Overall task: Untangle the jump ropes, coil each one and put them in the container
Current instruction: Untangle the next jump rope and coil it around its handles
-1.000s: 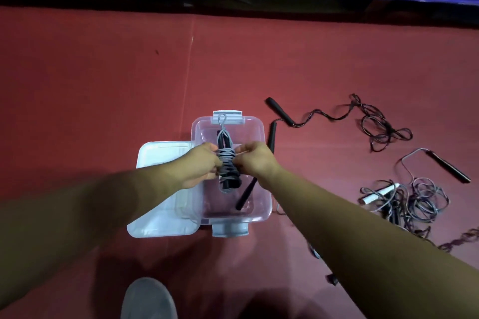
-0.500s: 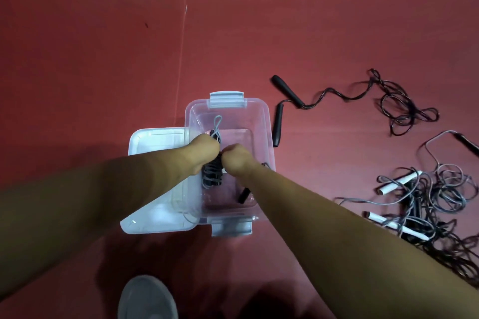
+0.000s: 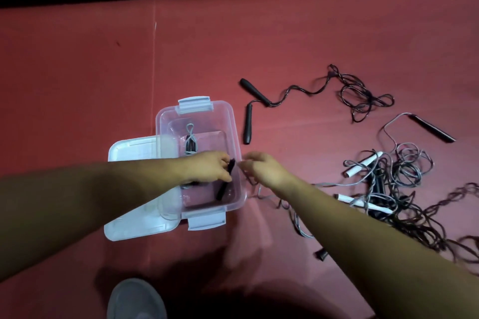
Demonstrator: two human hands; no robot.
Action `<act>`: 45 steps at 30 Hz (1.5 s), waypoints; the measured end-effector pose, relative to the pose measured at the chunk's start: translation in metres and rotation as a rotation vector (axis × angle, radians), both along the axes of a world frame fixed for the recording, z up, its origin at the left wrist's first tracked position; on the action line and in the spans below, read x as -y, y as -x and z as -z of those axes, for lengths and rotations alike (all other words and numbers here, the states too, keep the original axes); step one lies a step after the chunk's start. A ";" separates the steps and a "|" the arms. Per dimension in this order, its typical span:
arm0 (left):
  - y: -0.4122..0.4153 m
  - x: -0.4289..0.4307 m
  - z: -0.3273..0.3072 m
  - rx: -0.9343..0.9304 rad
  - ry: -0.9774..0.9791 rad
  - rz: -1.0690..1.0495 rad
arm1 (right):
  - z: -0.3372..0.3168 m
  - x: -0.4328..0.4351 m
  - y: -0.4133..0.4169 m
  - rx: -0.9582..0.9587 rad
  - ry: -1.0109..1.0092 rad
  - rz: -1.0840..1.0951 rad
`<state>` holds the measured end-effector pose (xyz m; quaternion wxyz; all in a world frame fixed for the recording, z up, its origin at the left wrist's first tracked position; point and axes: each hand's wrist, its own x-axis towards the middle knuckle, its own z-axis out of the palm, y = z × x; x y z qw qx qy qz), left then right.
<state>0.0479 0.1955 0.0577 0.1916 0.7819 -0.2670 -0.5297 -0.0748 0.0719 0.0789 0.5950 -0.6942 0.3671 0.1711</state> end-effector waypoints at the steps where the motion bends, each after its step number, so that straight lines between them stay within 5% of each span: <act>1: 0.005 0.003 0.001 0.037 0.007 0.065 | 0.005 -0.003 0.004 0.009 0.000 -0.027; 6: 0.020 0.005 0.006 0.336 0.037 0.176 | 0.017 0.001 0.016 0.033 0.197 -0.223; 13: 0.014 0.003 -0.011 0.373 0.166 0.152 | -0.010 0.030 0.021 0.070 0.441 -0.369; 17: 0.011 0.001 -0.049 0.360 0.181 0.187 | -0.031 0.041 0.036 0.101 0.371 -0.321; 28: 0.072 0.024 -0.235 -0.234 0.285 -0.076 | -0.193 0.096 0.092 0.320 0.503 -0.331; 34: 0.126 0.033 -0.308 -0.280 0.351 0.026 | -0.299 0.119 0.144 0.492 0.666 -0.240; 41: 0.142 0.037 -0.373 -0.657 0.893 -0.411 | -0.282 0.144 0.232 0.293 0.751 -0.271; 45: 0.130 0.031 -0.368 -0.724 0.944 -0.758 | -0.257 0.154 0.271 0.233 0.522 -0.094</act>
